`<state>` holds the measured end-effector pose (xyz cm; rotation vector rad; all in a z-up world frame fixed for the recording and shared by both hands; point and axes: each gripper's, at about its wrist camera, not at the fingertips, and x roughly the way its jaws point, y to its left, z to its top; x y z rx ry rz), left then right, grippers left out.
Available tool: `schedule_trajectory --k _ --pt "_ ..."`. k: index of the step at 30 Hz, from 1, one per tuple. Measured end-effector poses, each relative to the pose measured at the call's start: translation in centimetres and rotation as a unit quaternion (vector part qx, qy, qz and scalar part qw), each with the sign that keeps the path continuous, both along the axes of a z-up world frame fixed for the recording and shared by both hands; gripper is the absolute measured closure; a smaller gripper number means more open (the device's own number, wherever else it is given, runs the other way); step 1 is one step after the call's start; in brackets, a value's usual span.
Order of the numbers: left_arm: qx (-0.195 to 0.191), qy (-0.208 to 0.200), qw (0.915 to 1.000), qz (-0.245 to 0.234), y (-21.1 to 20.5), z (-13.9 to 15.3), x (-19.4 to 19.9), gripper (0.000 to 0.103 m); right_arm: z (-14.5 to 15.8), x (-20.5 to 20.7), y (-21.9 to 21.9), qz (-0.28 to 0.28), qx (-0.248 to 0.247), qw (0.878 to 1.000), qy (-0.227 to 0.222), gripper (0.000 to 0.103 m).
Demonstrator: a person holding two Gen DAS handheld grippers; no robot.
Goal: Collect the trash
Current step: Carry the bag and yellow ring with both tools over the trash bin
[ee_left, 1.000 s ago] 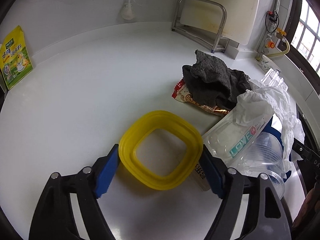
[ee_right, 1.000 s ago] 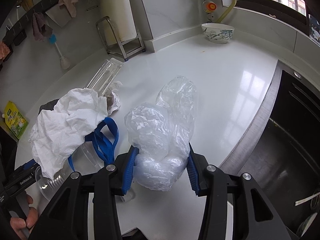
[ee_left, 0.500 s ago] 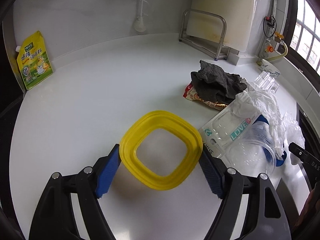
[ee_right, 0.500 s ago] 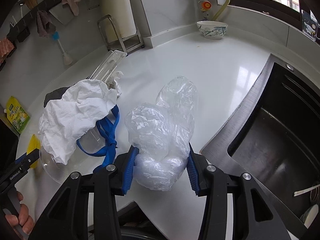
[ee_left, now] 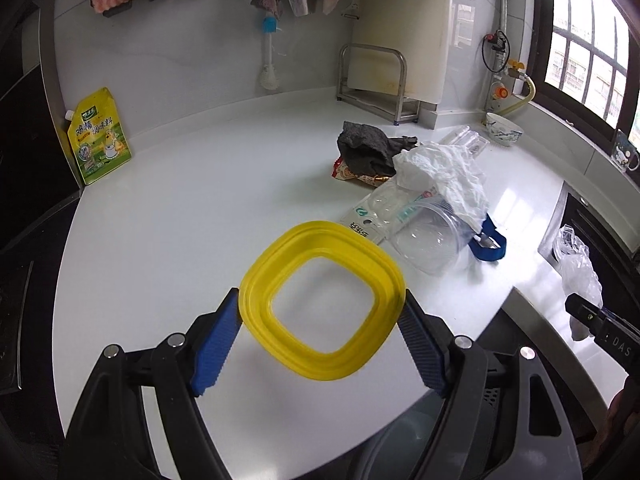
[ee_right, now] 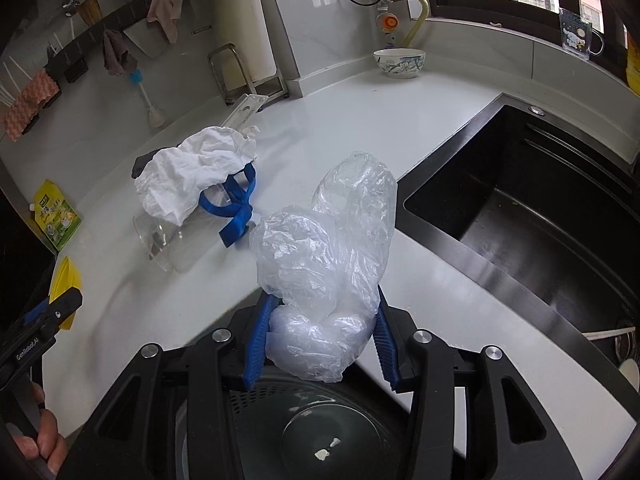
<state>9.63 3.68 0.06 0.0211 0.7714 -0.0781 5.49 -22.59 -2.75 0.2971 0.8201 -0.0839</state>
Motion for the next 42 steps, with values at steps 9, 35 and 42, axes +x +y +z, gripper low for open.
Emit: schedule_trajectory --k 9,35,42 --pt "-0.006 -0.007 0.9998 -0.016 -1.9 -0.1 -6.2 0.028 -1.0 -7.2 1.5 0.022 0.018 1.0 -0.006 0.059" --pt "0.024 0.052 0.9949 -0.082 -6.6 -6.0 -11.7 0.027 -5.9 -12.8 3.4 0.033 -0.024 0.998 0.048 0.059" --pt "0.026 0.07 0.9939 -0.081 -6.9 -7.3 -11.4 0.026 -7.9 -12.4 3.8 0.04 -0.025 0.996 0.073 0.059"
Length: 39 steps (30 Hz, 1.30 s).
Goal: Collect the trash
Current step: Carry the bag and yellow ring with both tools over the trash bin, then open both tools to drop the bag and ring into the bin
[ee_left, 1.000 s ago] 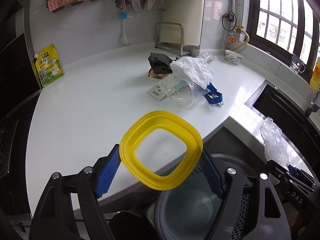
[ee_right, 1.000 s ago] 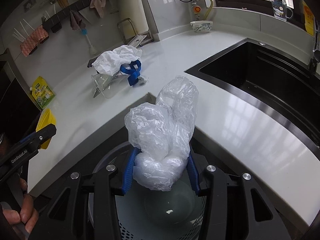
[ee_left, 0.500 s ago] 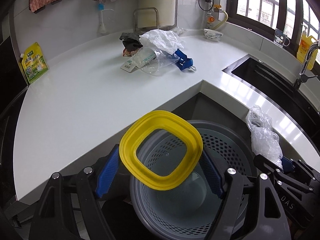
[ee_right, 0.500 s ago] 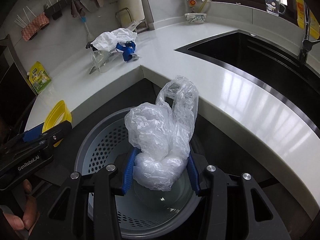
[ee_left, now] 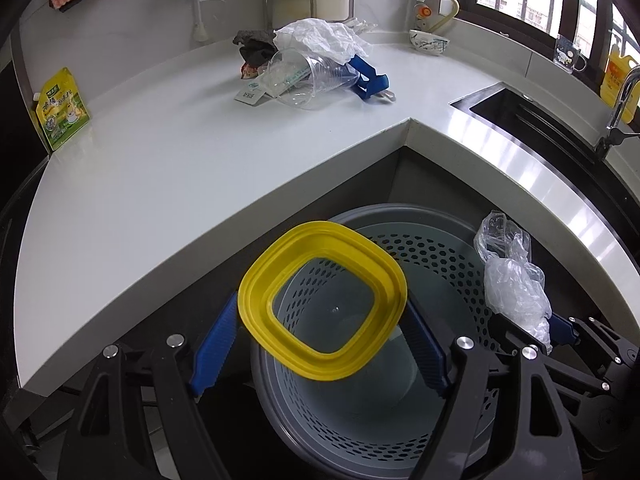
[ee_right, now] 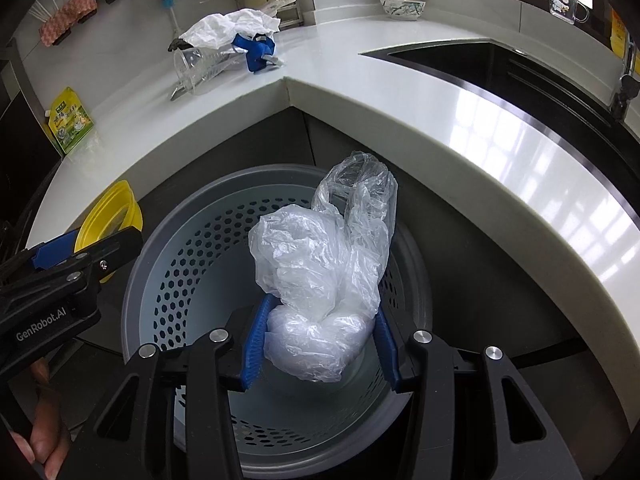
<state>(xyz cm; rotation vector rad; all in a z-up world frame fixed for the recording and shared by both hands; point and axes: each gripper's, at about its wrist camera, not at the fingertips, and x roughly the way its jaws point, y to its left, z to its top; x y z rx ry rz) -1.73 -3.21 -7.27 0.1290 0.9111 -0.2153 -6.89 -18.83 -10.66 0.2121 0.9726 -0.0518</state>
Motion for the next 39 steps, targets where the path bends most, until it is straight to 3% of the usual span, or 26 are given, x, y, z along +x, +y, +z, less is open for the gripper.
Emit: schedule_trajectory --k 12,22,25,27,39 --pt "-0.002 0.017 0.9998 -0.009 -0.7 -2.4 0.3 0.026 -3.3 0.9 0.3 0.007 0.023 0.999 0.032 0.059" --pt "-0.002 0.037 0.9993 -0.008 -0.7 -3.9 1.0 0.024 -4.4 1.9 0.5 0.014 0.02 0.999 0.041 0.059" --pt "-0.006 0.033 0.9994 -0.004 -0.4 -3.7 1.0 0.02 -4.2 1.8 0.6 0.014 0.016 0.999 0.037 0.054" --pt "-0.002 0.029 0.9996 -0.003 -0.3 -3.5 0.9 0.019 -3.9 1.6 0.6 0.014 0.014 0.999 0.031 0.046" --pt "-0.002 0.026 0.9997 -0.002 -0.3 -2.9 0.6 0.017 -3.4 1.4 0.4 0.014 0.013 1.0 0.019 0.04"
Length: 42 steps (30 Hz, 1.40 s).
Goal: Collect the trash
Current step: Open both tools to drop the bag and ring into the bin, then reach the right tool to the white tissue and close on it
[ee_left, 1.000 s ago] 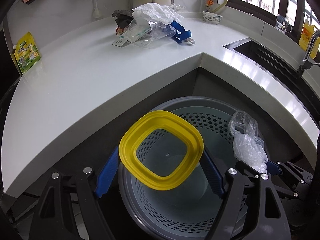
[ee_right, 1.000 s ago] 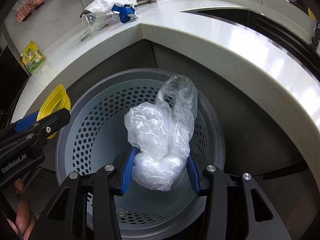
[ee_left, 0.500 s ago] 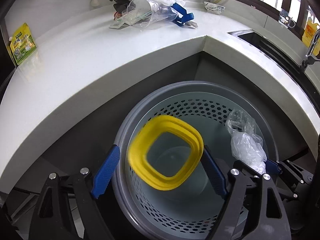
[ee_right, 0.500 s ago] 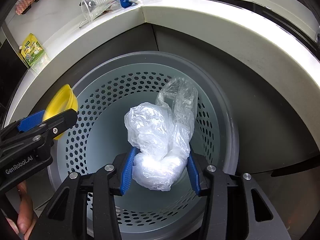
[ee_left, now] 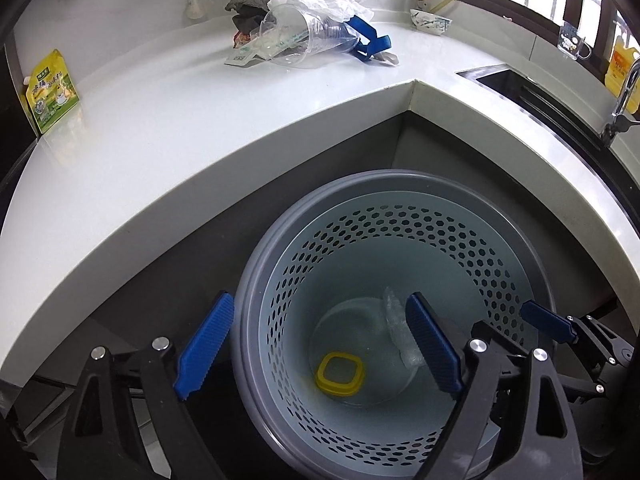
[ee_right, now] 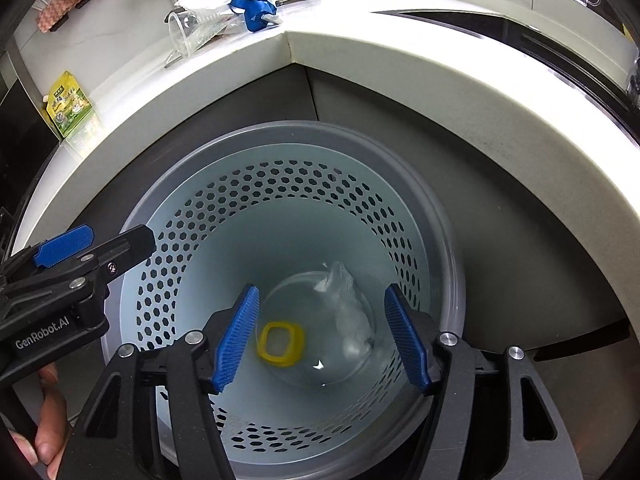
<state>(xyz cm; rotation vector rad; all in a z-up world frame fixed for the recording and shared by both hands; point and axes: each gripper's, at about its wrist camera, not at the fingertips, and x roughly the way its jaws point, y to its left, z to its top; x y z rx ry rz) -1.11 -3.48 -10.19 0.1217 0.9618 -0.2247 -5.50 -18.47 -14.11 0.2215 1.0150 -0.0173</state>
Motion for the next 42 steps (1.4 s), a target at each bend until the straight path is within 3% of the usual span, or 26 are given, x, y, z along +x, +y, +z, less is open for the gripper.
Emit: schedule_trajectory --k 22,42 --pt "-0.005 -0.007 0.9999 0.011 0.9 1.0 0.5 0.017 0.9 -0.6 -0.7 -0.002 0.005 1.0 -0.011 0.04" --pt "-0.005 -0.057 0.9979 0.03 2.6 6.1 3.3 0.014 7.1 2.8 -1.9 -0.003 0.01 0.997 -0.07 0.04"
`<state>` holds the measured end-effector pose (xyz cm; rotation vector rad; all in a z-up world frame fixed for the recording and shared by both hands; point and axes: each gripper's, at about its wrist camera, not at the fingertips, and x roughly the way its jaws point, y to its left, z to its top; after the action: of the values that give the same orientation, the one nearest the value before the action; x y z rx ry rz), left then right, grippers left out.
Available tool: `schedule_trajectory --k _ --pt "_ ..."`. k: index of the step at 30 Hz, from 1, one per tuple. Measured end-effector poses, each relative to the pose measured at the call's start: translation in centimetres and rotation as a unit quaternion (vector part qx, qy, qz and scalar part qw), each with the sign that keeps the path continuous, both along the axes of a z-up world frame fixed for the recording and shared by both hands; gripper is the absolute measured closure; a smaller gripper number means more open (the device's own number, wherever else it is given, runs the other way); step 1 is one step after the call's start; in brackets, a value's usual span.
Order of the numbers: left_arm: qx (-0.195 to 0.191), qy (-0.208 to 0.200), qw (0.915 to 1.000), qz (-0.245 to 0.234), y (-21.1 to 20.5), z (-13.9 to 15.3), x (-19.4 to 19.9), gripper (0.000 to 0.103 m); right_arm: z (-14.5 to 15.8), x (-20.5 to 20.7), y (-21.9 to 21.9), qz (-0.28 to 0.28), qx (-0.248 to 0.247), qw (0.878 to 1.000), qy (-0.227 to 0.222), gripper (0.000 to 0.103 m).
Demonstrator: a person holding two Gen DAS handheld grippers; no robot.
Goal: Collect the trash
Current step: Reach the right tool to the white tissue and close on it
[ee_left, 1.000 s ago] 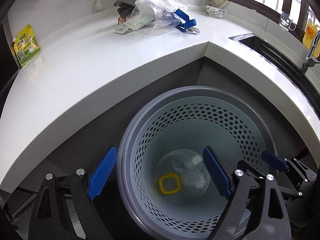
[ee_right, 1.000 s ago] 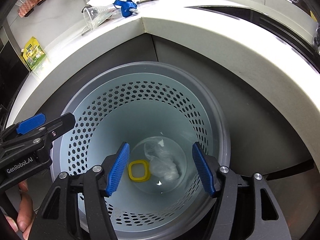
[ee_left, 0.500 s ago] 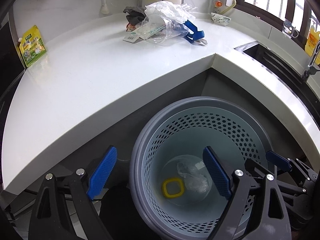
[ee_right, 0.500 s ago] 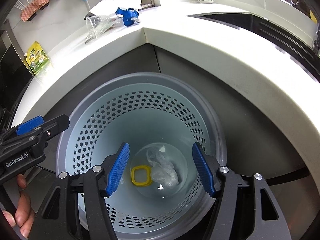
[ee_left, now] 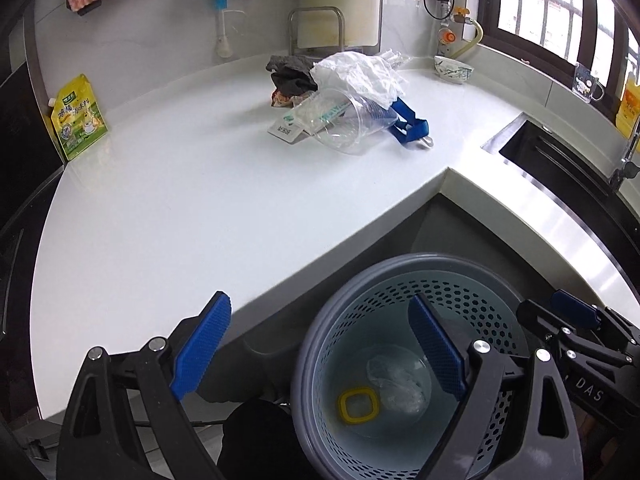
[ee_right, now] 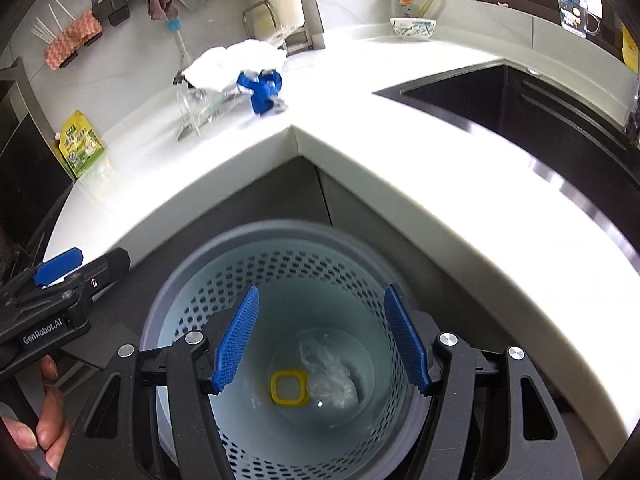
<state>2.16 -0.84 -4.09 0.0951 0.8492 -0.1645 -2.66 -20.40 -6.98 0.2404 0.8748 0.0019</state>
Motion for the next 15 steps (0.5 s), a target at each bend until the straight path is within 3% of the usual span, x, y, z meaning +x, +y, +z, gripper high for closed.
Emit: schedule_trajectory --k 3,15 --pt "-0.007 -0.012 0.9998 0.013 0.8 1.0 1.0 0.009 1.2 1.7 0.0 0.002 0.0 1.0 -0.012 0.04" --pt "-0.006 -0.043 0.9977 0.053 3.4 3.7 7.1 0.006 6.6 10.1 1.7 0.028 -0.027 0.998 -0.055 0.036"
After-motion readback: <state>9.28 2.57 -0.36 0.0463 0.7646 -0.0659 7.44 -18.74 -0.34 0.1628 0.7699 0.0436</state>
